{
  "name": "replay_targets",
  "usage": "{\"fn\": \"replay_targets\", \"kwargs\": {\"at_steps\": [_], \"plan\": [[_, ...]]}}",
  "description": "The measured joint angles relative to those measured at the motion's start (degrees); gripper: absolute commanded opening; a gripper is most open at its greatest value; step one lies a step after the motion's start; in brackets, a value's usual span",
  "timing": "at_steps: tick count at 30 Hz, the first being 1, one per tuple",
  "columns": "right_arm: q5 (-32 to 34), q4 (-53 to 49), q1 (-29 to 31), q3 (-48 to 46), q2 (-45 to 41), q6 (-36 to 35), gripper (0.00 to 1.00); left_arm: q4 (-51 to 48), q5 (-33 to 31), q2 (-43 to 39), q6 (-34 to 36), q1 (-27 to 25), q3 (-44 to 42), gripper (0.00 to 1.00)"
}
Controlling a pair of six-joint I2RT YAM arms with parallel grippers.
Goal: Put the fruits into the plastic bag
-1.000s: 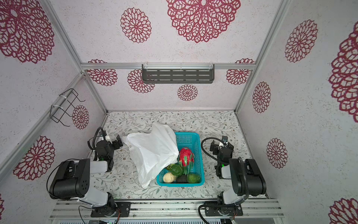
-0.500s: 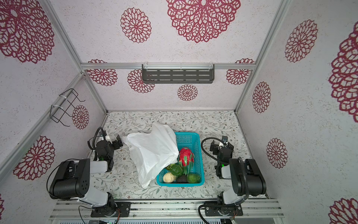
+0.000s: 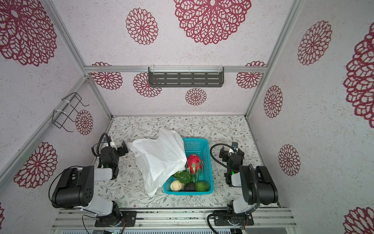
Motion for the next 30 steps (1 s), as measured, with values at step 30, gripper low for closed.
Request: {"fn": "replay_targets", "kwargs": {"at_steps": [30], "plan": [[8.87, -52.04, 11.91, 32.54, -20.35, 15.41, 0.78, -69.26, -12.20, -18.32, -38.62, -1.62, 36.13, 0.97]]}}
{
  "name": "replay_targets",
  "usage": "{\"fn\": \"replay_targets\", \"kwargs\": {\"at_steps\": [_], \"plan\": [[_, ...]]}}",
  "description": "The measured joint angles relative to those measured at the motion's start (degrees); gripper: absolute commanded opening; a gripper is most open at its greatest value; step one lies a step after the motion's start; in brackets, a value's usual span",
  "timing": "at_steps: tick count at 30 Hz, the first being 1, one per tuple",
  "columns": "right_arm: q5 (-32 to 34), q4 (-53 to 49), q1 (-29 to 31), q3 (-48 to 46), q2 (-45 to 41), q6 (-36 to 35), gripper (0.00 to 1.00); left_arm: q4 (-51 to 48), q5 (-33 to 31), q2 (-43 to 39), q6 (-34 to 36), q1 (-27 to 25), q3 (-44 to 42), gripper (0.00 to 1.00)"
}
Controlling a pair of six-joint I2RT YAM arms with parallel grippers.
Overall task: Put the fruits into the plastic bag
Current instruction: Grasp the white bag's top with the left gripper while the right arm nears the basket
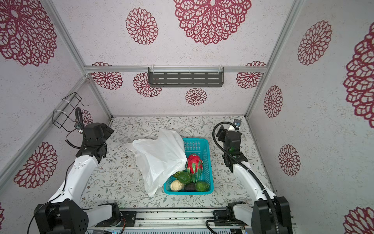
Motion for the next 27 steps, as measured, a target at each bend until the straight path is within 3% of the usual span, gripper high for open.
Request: {"fn": "replay_targets", "kwargs": {"at_steps": [5, 11, 18, 23, 27], "plan": [[-1.53, -8.44, 2.97, 4.92, 3.19, 0.33, 0.79, -10.23, 13.70, 0.92, -14.32, -0.09, 0.63, 0.98], [-3.15, -13.64, 5.16, 4.87, 4.63, 0.37, 0.80, -12.09, 23.02, 1.68, -24.65, -0.09, -1.86, 0.98], [-3.63, -15.10, 5.77, 3.91, 4.63, 0.76, 0.80, -8.35, 29.94, 8.90, -30.08, -0.87, -1.95, 0.98], [-3.69, -15.82, 5.81, 3.69, 4.63, 0.76, 0.81, -6.60, 31.34, 11.69, -32.63, -2.19, -2.16, 0.99], [-3.69, -15.87, 5.86, 3.69, 4.63, 0.76, 0.81, -4.76, 31.85, 13.09, -34.34, -2.64, -2.23, 0.91]]}}
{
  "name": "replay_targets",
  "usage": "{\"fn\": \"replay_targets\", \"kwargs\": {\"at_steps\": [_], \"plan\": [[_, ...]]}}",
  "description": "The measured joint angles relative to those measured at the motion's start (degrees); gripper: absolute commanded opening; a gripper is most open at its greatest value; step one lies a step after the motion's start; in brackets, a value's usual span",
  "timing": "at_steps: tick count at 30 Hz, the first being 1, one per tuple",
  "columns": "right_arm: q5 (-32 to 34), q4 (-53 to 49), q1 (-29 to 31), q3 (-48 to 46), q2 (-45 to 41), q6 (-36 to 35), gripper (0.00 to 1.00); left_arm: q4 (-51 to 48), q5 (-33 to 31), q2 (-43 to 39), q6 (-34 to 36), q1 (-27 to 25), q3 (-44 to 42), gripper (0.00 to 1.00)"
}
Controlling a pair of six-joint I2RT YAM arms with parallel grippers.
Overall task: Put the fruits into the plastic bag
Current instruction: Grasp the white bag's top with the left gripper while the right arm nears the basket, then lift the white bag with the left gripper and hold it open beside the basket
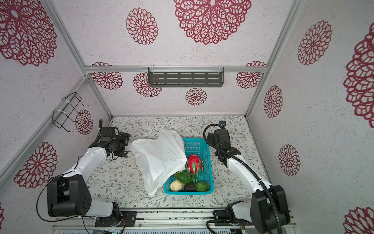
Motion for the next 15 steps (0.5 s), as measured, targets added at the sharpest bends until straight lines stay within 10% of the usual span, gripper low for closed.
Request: {"fn": "replay_targets", "kwargs": {"at_steps": [5, 9, 15], "plan": [[0.02, -0.17, 0.00, 0.00, 0.00, 0.00, 0.81, 1.49, -0.39, 2.38, -1.84, -1.42, -1.42, 0.74], [0.02, -0.22, 0.00, 0.00, 0.00, 0.00, 0.80, 2.64, -0.52, 4.13, -3.21, -2.58, -2.25, 0.33], [0.00, -1.36, 0.00, 0.00, -0.09, -0.02, 0.79, -0.11, -2.29, 5.05, 0.52, -2.93, 2.91, 0.01]]}}
